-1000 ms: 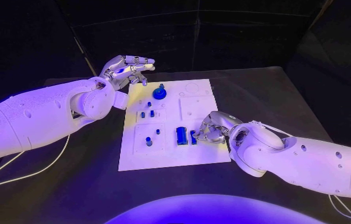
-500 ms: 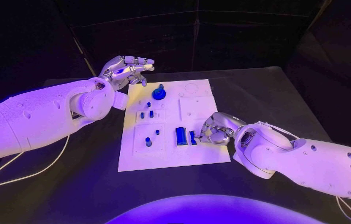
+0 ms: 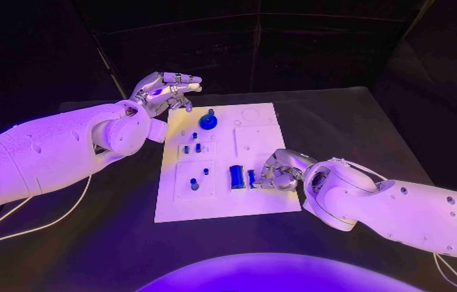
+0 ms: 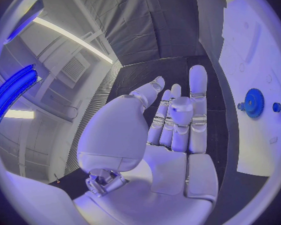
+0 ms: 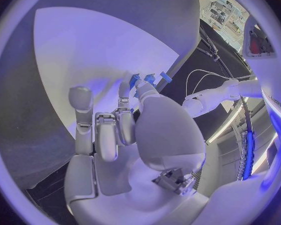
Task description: Assemble the parts on the task board
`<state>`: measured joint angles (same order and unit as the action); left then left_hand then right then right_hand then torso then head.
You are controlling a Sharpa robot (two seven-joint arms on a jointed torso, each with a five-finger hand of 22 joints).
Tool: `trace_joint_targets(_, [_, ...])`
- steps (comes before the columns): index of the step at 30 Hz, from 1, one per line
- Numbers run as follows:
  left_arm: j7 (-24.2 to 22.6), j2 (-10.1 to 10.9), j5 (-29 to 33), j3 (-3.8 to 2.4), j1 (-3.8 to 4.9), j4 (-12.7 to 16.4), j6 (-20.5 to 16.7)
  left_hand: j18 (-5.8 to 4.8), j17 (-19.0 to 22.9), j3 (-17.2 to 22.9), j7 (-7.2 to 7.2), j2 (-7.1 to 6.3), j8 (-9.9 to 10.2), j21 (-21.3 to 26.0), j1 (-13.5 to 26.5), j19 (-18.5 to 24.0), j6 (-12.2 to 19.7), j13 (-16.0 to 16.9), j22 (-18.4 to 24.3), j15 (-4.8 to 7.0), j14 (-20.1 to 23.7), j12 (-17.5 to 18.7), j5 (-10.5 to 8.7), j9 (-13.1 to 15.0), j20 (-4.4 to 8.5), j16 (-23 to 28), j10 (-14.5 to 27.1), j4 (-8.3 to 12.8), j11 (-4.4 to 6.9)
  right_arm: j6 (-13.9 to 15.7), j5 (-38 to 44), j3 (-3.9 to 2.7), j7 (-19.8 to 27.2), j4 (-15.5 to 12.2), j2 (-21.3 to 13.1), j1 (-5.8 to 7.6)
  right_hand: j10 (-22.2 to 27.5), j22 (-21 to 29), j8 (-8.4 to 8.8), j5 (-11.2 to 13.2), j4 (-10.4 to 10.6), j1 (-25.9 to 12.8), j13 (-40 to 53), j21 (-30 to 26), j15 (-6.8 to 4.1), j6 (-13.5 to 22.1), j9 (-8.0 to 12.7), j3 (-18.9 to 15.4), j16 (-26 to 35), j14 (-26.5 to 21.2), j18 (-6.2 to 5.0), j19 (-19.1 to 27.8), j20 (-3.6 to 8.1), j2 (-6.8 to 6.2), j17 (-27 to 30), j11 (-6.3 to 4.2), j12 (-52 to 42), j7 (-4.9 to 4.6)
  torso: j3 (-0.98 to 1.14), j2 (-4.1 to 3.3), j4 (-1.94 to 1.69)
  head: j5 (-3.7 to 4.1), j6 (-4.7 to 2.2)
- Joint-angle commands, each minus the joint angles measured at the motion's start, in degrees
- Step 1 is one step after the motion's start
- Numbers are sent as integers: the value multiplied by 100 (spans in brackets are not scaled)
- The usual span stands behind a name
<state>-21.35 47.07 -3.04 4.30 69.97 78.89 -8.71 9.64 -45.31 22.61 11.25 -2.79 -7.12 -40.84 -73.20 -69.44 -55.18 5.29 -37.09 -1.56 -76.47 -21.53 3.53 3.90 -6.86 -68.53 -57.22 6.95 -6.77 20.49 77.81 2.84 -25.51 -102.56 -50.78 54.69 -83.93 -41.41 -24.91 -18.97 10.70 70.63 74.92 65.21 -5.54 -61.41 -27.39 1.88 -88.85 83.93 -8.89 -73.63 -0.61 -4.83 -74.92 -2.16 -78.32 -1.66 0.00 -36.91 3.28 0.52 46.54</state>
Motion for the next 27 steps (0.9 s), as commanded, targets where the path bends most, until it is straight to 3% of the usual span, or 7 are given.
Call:
trace_joint_targets(1, [-28,-7,-3,-3,9,-1,68,83,9,3,-8,13,-19,1,58,7,28,0,-6,-2,18,-19,-21,-2,-33,-20,41,-39,3,-78,-31,-1,-70,15,16,7,-9,-7,-22,23,-21,79,528,-21,-20,32,-7,-3,7,555,84,40,-5,24,-1268,-21,-7,4,2,-1,10,5,4])
trace_joint_targets(11, [-26,-19,-3,-3,9,-9,69,83,9,3,-8,13,-19,1,58,7,28,0,-6,-2,18,-19,-21,-2,-33,-20,41,-39,3,-92,21,-1,-154,74,108,7,-16,-13,-28,31,-51,139,540,-19,-25,28,-9,-13,6,556,84,36,-2,63,-1271,-27,-20,11,-2,-3,-12,14,16])
trace_joint_targets(18, [-26,-17,-3,-2,9,-14,66,83,9,3,-8,13,-19,1,58,7,28,0,-6,-2,18,-19,-21,-2,-33,-20,41,-39,3,28,25,-2,-136,75,114,6,-23,-20,-31,-12,-63,178,551,-16,-29,25,-8,-22,4,557,85,32,2,118,-1274,-31,-32,15,0,13,9,1,9])
trace_joint_targets(23, [-26,-18,-3,-2,9,-15,66,83,9,3,-8,13,-19,1,58,7,28,0,-6,-2,18,-19,-21,-2,-33,-20,41,-39,3,19,-439,-2,178,81,41,8,-8,28,-26,-110,-39,161,528,-44,-29,37,-4,-55,28,547,78,51,4,161,-1228,-28,-3,10,-4,18,6,12,-16])
trace_joint_targets(27, [-34,-31,-3,0,7,-28,72,83,9,3,-8,13,-19,1,58,7,28,0,-6,-2,18,-19,-21,-2,-33,-20,41,-39,3,-94,-1220,-3,760,159,-27,12,48,175,2,-151,-34,176,457,-132,-19,97,7,-78,73,528,57,116,-1,201,-1143,-13,88,-10,-20,45,4,29,-76])
